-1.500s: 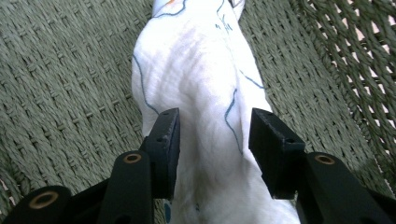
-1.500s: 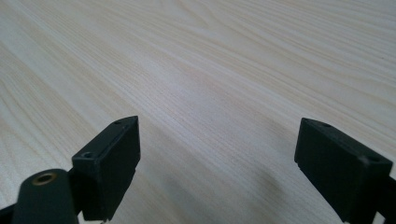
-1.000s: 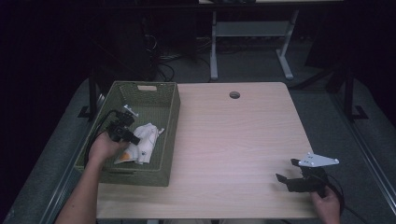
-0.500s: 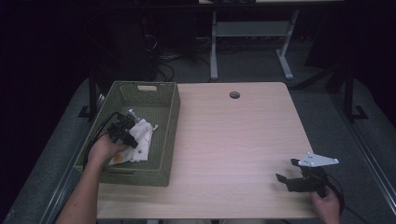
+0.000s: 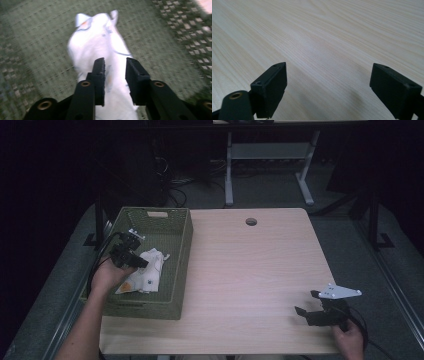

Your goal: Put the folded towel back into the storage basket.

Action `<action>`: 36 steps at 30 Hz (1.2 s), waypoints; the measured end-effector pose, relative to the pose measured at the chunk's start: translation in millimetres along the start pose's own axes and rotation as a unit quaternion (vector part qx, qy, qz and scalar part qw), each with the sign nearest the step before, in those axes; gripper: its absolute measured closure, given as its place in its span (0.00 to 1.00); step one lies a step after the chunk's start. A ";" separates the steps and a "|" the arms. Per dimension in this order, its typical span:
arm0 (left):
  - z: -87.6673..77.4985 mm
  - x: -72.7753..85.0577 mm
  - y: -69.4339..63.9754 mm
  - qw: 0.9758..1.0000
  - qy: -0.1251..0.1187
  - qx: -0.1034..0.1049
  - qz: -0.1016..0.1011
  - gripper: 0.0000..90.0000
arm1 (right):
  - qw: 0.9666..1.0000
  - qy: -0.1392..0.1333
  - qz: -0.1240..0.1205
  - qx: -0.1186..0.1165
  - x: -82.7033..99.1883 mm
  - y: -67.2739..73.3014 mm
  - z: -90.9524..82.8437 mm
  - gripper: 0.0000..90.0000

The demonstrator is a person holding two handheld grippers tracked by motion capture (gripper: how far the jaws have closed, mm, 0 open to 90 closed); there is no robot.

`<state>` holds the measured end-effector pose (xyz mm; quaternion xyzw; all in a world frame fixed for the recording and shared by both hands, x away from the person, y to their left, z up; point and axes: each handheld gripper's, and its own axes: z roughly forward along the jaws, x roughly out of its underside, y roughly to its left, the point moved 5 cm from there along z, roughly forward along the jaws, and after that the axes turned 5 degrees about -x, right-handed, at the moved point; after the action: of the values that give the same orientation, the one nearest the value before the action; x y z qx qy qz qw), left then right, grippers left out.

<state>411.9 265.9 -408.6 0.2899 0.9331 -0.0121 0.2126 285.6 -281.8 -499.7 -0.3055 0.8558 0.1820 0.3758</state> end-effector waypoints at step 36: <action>31.4 4.6 -35.6 0.991 0.078 0.108 0.024 0.98 | 1.000 0.000 -0.001 -0.001 0.5 0.0 0.4 0.15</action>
<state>401.3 234.2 -442.6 0.3337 0.9327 -0.0855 0.1071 285.6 -281.7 -500.4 -0.3067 0.8554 0.1824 0.3755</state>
